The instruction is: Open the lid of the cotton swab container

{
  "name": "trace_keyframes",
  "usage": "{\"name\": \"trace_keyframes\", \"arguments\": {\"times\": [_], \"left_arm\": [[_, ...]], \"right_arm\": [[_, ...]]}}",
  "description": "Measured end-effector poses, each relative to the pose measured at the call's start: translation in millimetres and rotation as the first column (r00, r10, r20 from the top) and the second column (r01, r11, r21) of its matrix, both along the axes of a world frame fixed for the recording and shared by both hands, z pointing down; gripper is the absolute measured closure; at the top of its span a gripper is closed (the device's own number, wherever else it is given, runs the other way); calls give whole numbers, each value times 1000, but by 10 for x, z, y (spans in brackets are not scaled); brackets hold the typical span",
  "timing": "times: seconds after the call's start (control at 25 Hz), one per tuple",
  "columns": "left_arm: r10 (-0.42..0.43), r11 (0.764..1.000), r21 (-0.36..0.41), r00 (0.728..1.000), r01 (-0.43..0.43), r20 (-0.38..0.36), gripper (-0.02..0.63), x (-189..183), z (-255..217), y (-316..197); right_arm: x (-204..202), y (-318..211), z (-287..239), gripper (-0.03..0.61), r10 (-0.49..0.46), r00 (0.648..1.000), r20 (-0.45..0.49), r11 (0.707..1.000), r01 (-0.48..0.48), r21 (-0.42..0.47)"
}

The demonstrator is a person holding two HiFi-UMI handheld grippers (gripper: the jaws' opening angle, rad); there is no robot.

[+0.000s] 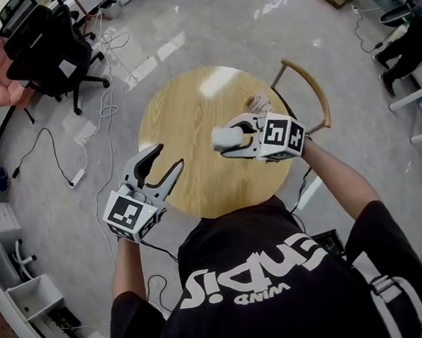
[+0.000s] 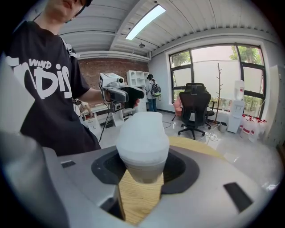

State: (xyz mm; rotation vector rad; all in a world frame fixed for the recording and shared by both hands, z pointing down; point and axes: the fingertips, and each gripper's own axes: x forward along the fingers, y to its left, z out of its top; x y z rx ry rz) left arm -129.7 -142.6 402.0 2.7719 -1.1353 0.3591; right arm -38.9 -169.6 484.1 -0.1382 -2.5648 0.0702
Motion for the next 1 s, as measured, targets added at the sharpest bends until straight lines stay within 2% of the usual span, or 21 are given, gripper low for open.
{"name": "trace_keyframes", "arguments": {"times": [0.08,0.2,0.52,0.76,1.0], "left_arm": [[51,999,10,999,-51,-4,395,82,-32,-14],[121,992,28,993,-121,11,344,254,-52,-40],[270,962,32,962,-272,47,342,745,77,-50],[332,942,39,942,-333,45,342,987,91,-27],[359,932,37,932,-361,53,342,1101,125,-5]], "right_arm": [[-9,34,-15,380,-13,1000,2,1000,13,-7],[-6,95,-31,380,-32,999,3,999,32,-20],[0,253,-67,380,-75,997,8,996,75,-43],[-37,363,-129,380,-101,995,20,994,102,-37],[-80,410,-170,380,-114,993,32,993,116,-40]]}}
